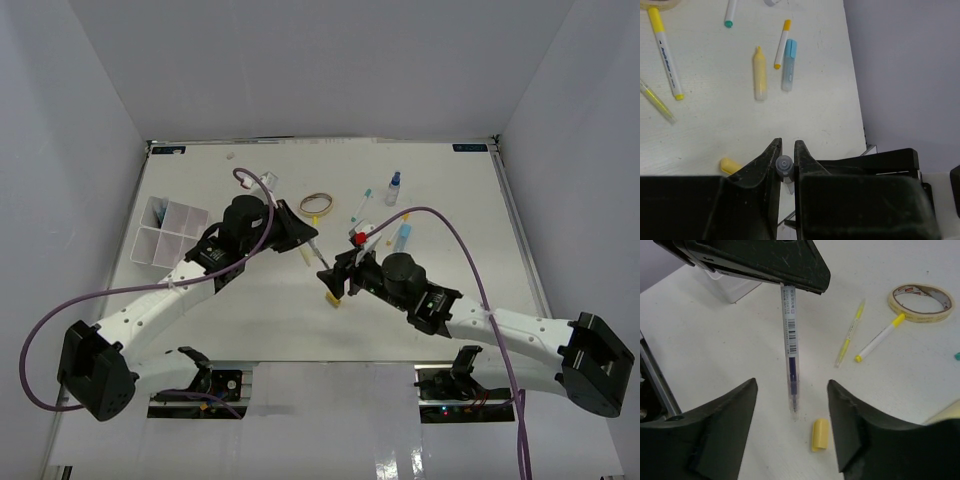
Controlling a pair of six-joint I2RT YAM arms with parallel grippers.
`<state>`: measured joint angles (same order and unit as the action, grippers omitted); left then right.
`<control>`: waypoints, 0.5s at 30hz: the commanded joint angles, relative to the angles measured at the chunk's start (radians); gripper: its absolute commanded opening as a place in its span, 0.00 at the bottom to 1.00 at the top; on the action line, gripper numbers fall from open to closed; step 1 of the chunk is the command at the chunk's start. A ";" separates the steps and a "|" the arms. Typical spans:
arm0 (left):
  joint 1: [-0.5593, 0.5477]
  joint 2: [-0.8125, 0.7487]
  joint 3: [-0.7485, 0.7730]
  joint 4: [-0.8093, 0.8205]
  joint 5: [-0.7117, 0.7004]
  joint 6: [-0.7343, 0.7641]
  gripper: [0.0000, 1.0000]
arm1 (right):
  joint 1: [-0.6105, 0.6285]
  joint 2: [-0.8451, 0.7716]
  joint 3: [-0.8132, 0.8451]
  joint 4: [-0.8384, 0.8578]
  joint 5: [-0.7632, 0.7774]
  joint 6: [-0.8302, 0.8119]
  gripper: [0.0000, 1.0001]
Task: Sort the stationery into containers
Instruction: Place the pen in the storage box.
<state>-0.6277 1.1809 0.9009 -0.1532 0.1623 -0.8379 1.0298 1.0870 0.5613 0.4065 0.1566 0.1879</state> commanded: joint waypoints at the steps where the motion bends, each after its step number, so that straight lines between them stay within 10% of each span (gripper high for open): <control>1: -0.004 -0.050 0.021 -0.005 -0.070 0.023 0.04 | 0.004 -0.044 -0.021 0.045 0.035 -0.004 0.70; 5: -0.004 -0.070 0.056 -0.095 -0.189 0.088 0.01 | 0.004 -0.070 -0.034 0.025 0.069 -0.008 0.96; 15: 0.228 -0.185 0.136 -0.350 -0.576 0.287 0.00 | 0.001 -0.090 -0.089 0.011 0.132 -0.027 0.90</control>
<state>-0.4976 1.0405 0.9955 -0.3981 -0.2405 -0.6395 1.0298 1.0119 0.4835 0.3943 0.2459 0.1757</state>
